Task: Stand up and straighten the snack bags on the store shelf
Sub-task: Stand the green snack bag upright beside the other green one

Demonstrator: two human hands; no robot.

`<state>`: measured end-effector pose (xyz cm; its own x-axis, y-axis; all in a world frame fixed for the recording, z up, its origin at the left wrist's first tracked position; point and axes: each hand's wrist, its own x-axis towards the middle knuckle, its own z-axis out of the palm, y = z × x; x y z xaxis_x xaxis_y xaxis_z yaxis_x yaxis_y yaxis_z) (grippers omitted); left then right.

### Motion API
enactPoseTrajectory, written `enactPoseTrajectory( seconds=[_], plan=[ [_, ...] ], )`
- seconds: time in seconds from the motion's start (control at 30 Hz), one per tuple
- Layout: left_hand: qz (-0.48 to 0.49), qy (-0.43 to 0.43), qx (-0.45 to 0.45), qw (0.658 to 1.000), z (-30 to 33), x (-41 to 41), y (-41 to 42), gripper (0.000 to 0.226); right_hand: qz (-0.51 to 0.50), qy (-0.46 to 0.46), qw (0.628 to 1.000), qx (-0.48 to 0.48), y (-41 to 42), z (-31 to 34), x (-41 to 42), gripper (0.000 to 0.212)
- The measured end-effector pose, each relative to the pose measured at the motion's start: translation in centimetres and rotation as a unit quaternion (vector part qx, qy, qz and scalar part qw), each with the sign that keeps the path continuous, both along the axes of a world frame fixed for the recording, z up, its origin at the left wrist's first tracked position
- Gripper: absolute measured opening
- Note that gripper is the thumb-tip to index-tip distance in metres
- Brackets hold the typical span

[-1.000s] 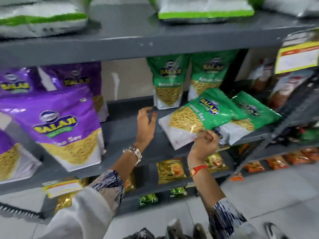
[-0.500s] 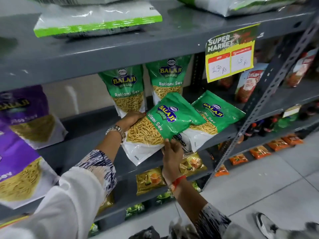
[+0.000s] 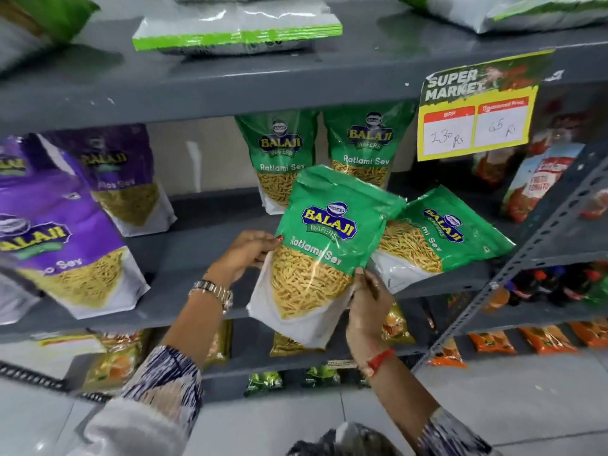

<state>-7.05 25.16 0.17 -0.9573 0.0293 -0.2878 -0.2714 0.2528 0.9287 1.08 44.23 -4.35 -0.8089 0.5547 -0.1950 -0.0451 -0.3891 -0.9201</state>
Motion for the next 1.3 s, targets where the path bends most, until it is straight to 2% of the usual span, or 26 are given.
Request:
enactPoseTrajectory(
  seconds=[0.17,0.3,0.47,0.53,0.6,0.8,0.9,1.0,1.17,1.3],
  plan=[
    [-0.001,0.035,0.070,0.997,1.1,4.5,-1.1,0.015,0.023,0.053,0.997,0.042,0.7,1.9,0.7,0.015],
    [0.006,0.075,0.128,0.989,3.6,7.9,-2.4,0.025,0.041,0.072,0.995,0.050,0.2,4.1,1.8,0.013],
    [0.013,0.107,0.159,0.981,5.1,10.6,-4.1,0.031,0.068,0.130,0.987,0.070,-0.9,6.2,4.3,0.017],
    [0.018,0.110,0.162,0.981,5.0,11.2,-4.5,0.039,0.069,0.133,0.987,0.064,-1.2,6.4,4.8,0.014],
    [0.029,0.113,0.156,0.981,4.7,11.6,-4.6,0.037,0.079,0.125,0.987,0.066,-1.5,6.6,5.1,0.015],
    [0.106,0.101,0.168,0.975,3.6,9.7,-3.6,0.019,0.137,0.087,0.983,0.082,-1.4,6.5,1.4,0.012],
    [0.128,0.078,0.164,0.975,3.3,7.2,-2.8,0.017,0.149,0.057,0.986,0.052,-1.2,6.3,-1.8,0.011],
    [0.152,0.072,0.172,0.971,3.4,4.7,-2.1,0.018,0.159,0.039,0.986,0.037,-0.8,6.2,-4.7,0.020],
    [0.189,0.074,0.184,0.962,2.7,2.1,-1.5,0.019,0.201,0.051,0.976,0.065,-0.6,5.7,-7.7,0.009],
    [0.216,0.074,0.188,0.955,1.1,1.2,-2.0,0.022,0.239,0.058,0.964,0.101,-0.8,4.0,-8.5,0.017]
  ],
)
